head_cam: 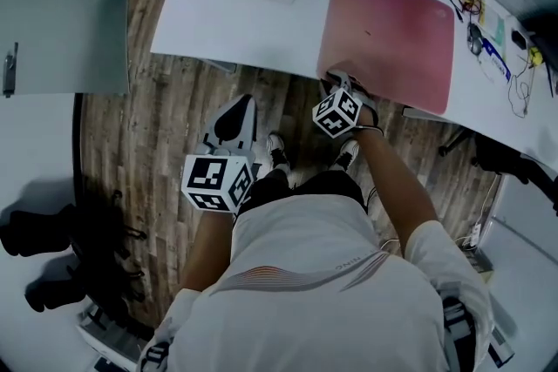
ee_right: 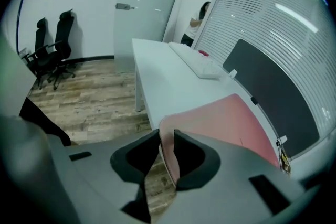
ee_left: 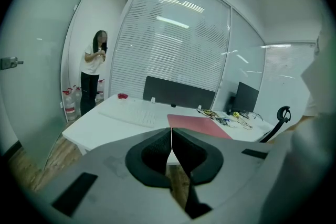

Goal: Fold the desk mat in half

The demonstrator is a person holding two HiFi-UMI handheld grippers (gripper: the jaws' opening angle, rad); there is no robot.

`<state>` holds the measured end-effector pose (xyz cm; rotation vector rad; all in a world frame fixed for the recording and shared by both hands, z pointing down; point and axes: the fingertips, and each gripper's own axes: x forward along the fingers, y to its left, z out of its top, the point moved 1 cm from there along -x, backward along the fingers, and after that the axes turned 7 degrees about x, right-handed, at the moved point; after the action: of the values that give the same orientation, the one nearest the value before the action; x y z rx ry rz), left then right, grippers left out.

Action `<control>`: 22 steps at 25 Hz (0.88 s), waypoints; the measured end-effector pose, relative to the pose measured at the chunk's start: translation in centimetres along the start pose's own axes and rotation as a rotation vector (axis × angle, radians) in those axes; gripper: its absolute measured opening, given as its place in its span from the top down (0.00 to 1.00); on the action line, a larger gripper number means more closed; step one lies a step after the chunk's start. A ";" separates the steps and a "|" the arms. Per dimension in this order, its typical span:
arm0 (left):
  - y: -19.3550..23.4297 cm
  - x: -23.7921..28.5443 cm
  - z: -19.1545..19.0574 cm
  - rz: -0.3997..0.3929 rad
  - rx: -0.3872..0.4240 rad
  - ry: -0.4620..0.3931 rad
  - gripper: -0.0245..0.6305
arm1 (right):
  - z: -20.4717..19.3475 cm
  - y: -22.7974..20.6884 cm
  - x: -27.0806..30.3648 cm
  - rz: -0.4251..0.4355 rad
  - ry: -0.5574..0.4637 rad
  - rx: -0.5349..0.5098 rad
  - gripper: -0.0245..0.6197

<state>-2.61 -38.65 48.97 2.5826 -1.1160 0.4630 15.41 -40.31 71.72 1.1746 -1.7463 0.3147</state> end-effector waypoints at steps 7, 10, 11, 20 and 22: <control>-2.5 3.0 1.9 -0.065 0.031 -0.005 0.94 | 0.4 -3.7 -2.4 -0.015 -0.116 0.213 0.86; -4.8 4.7 2.6 -0.103 0.051 -0.009 0.94 | -0.8 -6.3 -4.7 -0.037 -0.185 0.373 0.86; -5.7 5.2 2.8 -0.118 0.057 -0.010 0.94 | -1.4 -7.4 -5.5 -0.055 -0.202 0.419 0.86; -14.8 10.0 5.1 -0.243 0.117 -0.025 0.94 | -8.3 -14.4 -10.7 -0.180 -0.281 0.655 0.86; -16.6 10.9 5.6 -0.255 0.128 -0.030 0.94 | -10.4 -15.8 -11.4 -0.196 -0.281 0.698 0.86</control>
<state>17.78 -36.96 45.98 2.8008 -0.7716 0.4492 35.02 -34.94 63.00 1.9521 -1.7909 0.7031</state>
